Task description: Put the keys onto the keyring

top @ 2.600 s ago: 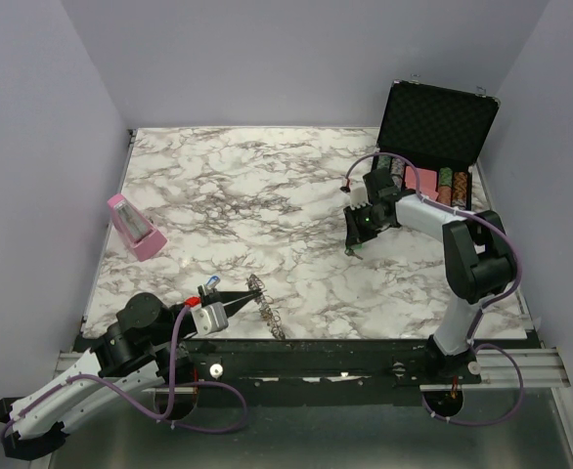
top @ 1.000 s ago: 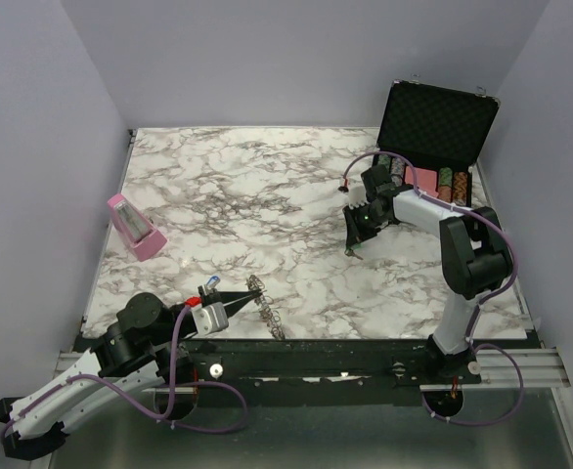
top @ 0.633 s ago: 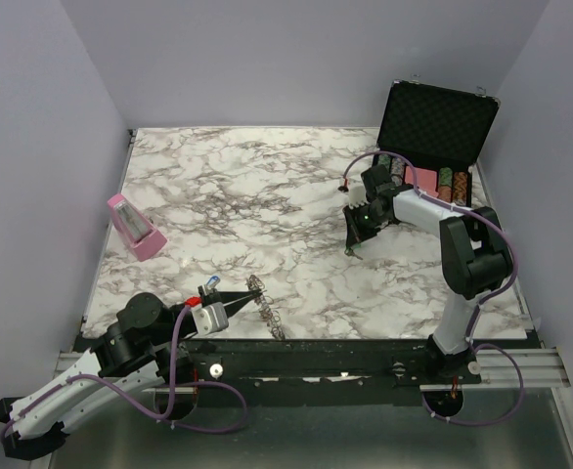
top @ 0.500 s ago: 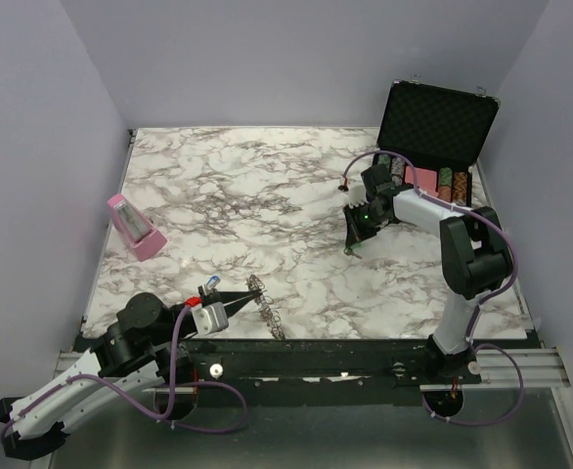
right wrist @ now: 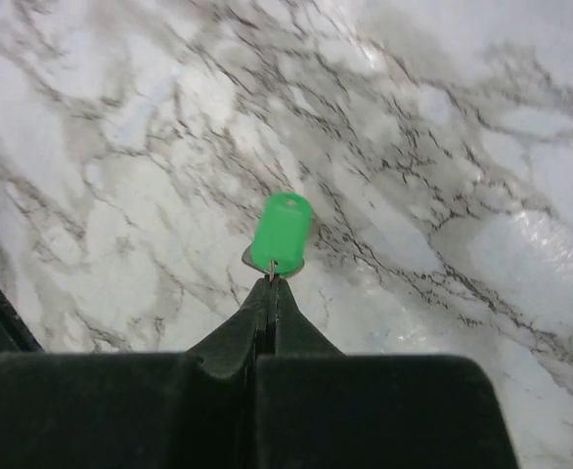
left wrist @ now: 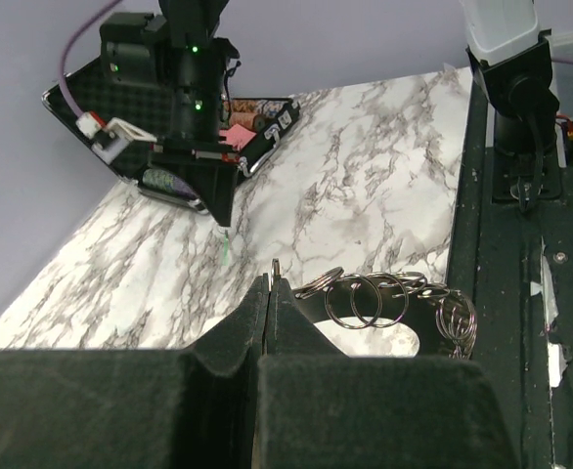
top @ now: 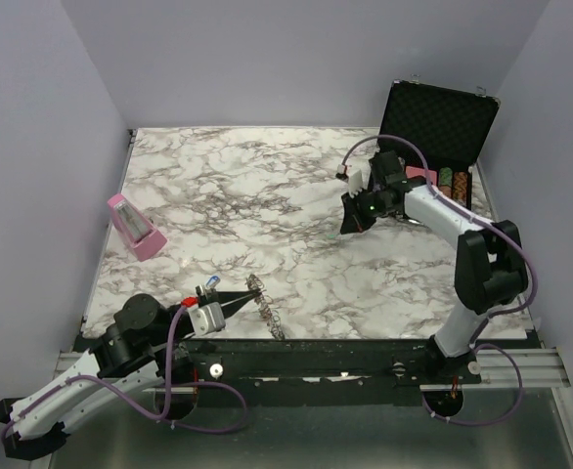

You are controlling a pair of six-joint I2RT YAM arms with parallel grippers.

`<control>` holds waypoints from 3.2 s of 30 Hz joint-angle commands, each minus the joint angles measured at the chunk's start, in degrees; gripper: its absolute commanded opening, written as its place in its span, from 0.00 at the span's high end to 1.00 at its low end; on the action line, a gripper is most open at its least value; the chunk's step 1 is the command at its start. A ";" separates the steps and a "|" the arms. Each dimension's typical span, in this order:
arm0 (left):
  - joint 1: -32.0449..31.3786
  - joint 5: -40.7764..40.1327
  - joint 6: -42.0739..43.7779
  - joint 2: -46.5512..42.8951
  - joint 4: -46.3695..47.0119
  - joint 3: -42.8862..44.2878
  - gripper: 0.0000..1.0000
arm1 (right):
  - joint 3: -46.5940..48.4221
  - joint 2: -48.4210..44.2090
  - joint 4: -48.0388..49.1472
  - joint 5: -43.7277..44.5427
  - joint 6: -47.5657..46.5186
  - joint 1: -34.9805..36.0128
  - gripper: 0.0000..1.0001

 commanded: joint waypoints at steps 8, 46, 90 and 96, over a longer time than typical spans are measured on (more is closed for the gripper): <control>-0.32 1.46 -2.28 1.17 8.30 4.80 1.00 | 14.13 -15.09 -21.21 -26.48 -40.47 -0.46 0.99; 0.03 2.78 8.62 18.05 21.06 2.08 1.00 | -2.20 -27.05 -44.19 -58.76 -91.62 -0.55 1.00; 0.12 -4.69 9.59 3.19 4.36 0.85 1.00 | -11.52 -2.52 1.43 9.01 -13.51 -3.98 0.99; 0.12 -4.69 9.59 3.37 4.53 0.67 1.00 | -15.12 -6.48 5.40 8.13 -12.19 -4.06 0.99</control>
